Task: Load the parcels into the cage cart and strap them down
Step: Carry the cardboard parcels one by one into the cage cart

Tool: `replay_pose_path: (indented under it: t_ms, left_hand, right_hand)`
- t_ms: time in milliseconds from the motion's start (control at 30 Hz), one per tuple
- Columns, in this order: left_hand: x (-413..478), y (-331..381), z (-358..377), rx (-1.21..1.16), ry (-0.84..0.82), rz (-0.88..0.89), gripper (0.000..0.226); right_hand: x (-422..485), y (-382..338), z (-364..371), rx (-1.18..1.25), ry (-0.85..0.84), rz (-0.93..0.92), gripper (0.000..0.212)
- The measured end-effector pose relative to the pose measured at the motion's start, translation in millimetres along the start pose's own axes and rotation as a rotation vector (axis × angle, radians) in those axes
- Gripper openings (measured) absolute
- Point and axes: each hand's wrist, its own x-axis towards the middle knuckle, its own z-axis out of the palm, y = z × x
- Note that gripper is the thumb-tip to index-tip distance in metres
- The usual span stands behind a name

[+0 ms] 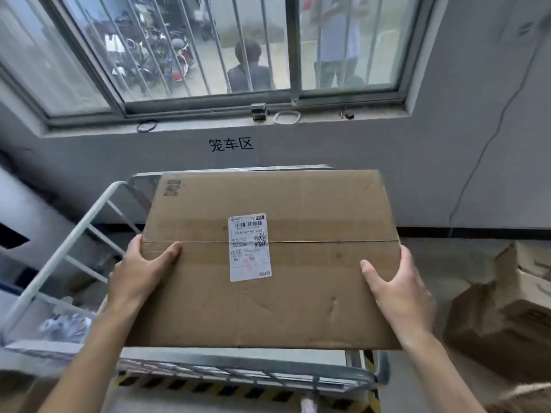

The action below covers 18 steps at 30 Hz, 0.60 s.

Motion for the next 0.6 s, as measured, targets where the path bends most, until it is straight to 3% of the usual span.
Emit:
replay_pose_path:
  t_ms: [167, 600]
  left_hand:
    - [59.6, -26.7, 33.8, 0.055, -0.036, -0.074, 0.102]
    - [193.6, -111.4, 173.7, 0.157, -0.247, -0.181, 0.1]
  right_hand:
    - [32.4, -12.3, 62.4, 0.001, -0.06, 0.035, 0.082]
    - [106.1, 18.6, 235.3, -0.059, -0.233, 0.27, 0.083]
